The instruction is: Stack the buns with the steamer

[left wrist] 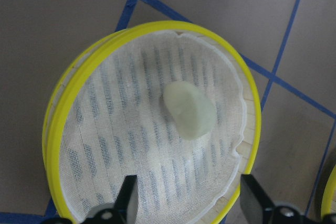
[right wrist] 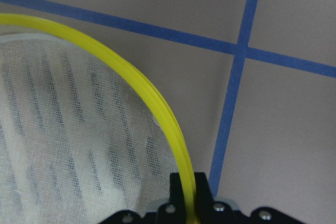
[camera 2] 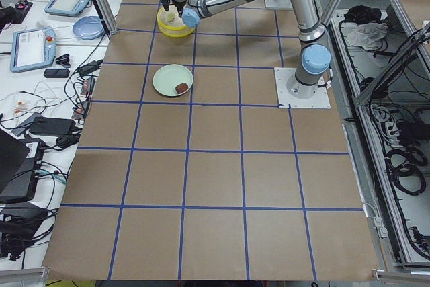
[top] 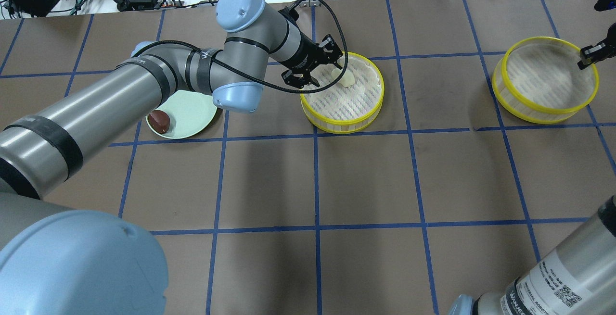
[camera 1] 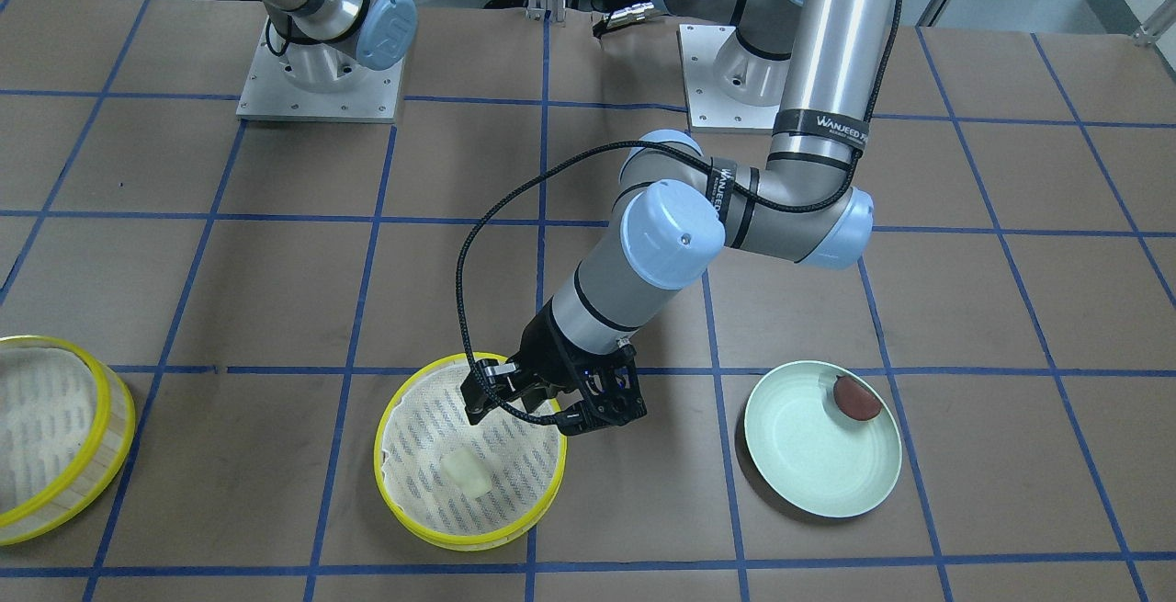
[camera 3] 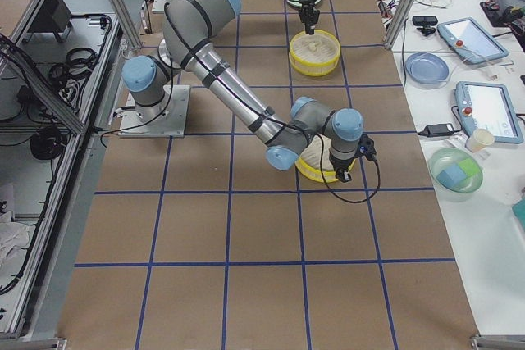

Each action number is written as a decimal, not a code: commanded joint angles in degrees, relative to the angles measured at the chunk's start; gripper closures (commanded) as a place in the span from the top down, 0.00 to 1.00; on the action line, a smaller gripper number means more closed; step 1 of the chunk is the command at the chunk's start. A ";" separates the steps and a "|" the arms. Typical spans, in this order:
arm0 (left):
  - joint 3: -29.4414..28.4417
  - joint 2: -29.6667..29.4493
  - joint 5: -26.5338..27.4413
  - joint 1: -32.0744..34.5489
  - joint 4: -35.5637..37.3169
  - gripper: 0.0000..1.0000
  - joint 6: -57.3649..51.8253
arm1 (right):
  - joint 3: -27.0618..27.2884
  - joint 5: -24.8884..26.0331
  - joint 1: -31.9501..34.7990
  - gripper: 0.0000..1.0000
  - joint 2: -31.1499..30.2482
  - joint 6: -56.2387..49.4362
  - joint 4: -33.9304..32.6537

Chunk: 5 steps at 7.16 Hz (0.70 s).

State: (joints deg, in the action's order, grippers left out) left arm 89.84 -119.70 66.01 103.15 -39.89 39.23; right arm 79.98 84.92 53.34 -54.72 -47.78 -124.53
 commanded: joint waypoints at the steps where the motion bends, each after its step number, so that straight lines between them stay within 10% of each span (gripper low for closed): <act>1: -1.51 3.40 2.36 -6.60 -6.37 1.00 -13.31 | 0.26 -0.02 1.32 0.00 -2.31 3.81 1.99; 5: -1.42 12.45 15.40 -20.41 -30.90 1.00 -41.19 | 4.38 0.07 13.68 0.00 -10.56 22.06 5.70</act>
State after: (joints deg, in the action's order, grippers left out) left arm 88.36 -109.47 75.21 86.54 -64.48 6.42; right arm 82.64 84.94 62.76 -62.56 -32.45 -119.08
